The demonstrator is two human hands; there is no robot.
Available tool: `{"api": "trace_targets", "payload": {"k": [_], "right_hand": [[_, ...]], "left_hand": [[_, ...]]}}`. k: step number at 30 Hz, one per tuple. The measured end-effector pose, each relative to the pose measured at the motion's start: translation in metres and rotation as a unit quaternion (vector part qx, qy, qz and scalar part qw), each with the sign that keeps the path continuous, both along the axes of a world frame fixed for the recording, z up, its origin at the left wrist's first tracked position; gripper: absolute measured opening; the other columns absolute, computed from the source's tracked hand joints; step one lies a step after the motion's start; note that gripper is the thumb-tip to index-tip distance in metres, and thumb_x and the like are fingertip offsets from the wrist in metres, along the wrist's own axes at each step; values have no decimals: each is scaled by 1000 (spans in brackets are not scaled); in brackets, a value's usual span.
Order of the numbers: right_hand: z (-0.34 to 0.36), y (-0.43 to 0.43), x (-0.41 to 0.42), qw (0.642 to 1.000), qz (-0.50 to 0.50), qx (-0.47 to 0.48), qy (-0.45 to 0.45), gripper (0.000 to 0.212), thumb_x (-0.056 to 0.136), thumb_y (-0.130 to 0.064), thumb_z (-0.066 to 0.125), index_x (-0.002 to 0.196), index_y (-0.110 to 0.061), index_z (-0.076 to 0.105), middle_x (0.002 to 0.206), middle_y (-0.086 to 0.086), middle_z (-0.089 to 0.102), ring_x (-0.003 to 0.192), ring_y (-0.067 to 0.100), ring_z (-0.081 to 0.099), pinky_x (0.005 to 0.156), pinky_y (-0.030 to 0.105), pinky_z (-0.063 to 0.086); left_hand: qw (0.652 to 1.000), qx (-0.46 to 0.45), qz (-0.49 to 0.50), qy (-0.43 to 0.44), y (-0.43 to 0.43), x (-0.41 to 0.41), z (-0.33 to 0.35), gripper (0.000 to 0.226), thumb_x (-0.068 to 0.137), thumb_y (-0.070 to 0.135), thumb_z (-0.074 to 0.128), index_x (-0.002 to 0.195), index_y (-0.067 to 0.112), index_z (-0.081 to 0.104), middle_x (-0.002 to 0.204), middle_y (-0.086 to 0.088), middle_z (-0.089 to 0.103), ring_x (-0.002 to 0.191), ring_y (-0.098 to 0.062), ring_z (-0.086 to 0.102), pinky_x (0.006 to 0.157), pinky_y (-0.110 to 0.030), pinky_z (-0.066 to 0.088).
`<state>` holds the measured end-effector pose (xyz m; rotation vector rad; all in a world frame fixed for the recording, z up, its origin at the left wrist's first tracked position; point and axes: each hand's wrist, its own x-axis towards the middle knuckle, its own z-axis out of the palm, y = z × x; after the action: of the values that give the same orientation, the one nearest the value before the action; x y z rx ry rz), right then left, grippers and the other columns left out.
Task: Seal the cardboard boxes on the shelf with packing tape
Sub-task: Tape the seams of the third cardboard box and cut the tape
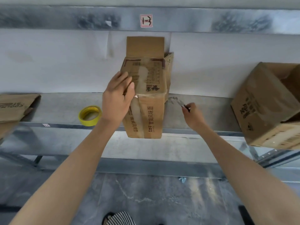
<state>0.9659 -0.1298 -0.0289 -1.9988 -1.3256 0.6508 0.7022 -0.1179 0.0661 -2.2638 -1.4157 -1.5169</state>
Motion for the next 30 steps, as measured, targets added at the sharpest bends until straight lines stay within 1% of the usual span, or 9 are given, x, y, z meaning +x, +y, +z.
{"api": "trace_targets", "payload": {"k": [2, 4, 6, 8, 11, 16, 22, 26, 30], "right_hand": [[-20, 4, 8, 998, 3, -42, -39, 23, 99, -28, 43, 104, -7, 50, 77, 6, 53, 74, 29, 55, 56, 32, 35], [-35, 9, 10, 995, 10, -68, -73, 24, 99, -29, 44, 103, -7, 53, 91, 12, 59, 85, 32, 56, 67, 35, 42], [-45, 11, 7, 989, 21, -90, -118, 28, 99, -32, 43, 109, -8, 55, 108, 15, 58, 99, 33, 53, 83, 40, 46], [-52, 13, 2, 980, 28, -91, -173, 32, 98, -35, 42, 114, -11, 56, 116, 14, 53, 107, 33, 48, 90, 41, 43], [-54, 15, -13, 978, 27, -71, -194, 33, 99, -36, 42, 115, -10, 55, 115, 13, 53, 105, 31, 49, 88, 40, 40], [-51, 16, -40, 985, 31, -60, -161, 32, 99, -32, 45, 111, -6, 57, 109, 14, 55, 95, 30, 55, 78, 37, 47], [-38, 11, -41, 983, 26, -63, -172, 38, 99, -34, 44, 122, -7, 57, 122, 17, 52, 110, 34, 48, 89, 43, 45], [13, 6, -47, 995, -24, 91, -40, 33, 100, -20, 40, 123, -6, 58, 123, 17, 56, 111, 33, 54, 89, 38, 45], [88, -3, -71, 971, 3, 238, 36, 34, 100, -20, 35, 120, -10, 61, 109, -1, 61, 94, 9, 54, 79, 5, 37]], "left_hand": [[1000, 5, 15, 4, 1, 2, 0, 40, 97, 25, 41, 106, -1, 70, 118, -14, 66, 121, -27, 55, 96, -23, 39], [999, 13, 29, 14, 0, 4, -1, 39, 97, 22, 41, 107, -2, 70, 117, -15, 66, 120, -28, 56, 97, -22, 38], [999, 11, 38, 19, -1, 6, -1, 40, 97, 22, 40, 107, -3, 69, 118, -17, 65, 121, -30, 55, 99, -24, 38], [999, 9, 42, 19, 0, 7, 0, 40, 97, 20, 40, 107, -4, 69, 117, -19, 65, 121, -32, 55, 99, -28, 40], [999, 11, 47, 15, -1, 9, 0, 39, 96, 18, 40, 106, -6, 69, 116, -20, 65, 119, -33, 56, 99, -31, 44], [999, 7, 45, 18, -3, 8, 2, 40, 96, 18, 40, 106, -6, 69, 116, -21, 65, 120, -34, 56, 98, -33, 44], [999, -1, 30, 14, 1, 6, 0, 42, 95, 24, 41, 105, -5, 70, 117, -19, 65, 121, -32, 55, 96, -31, 44], [999, -32, 15, 6, 0, 3, 1, 47, 94, 32, 41, 107, -2, 70, 120, -15, 65, 124, -27, 53, 94, -33, 46], [993, -115, -1, -12, -4, 0, 9, 57, 90, 50, 37, 114, 8, 69, 130, -3, 60, 132, -14, 44, 97, -34, 45]]}}
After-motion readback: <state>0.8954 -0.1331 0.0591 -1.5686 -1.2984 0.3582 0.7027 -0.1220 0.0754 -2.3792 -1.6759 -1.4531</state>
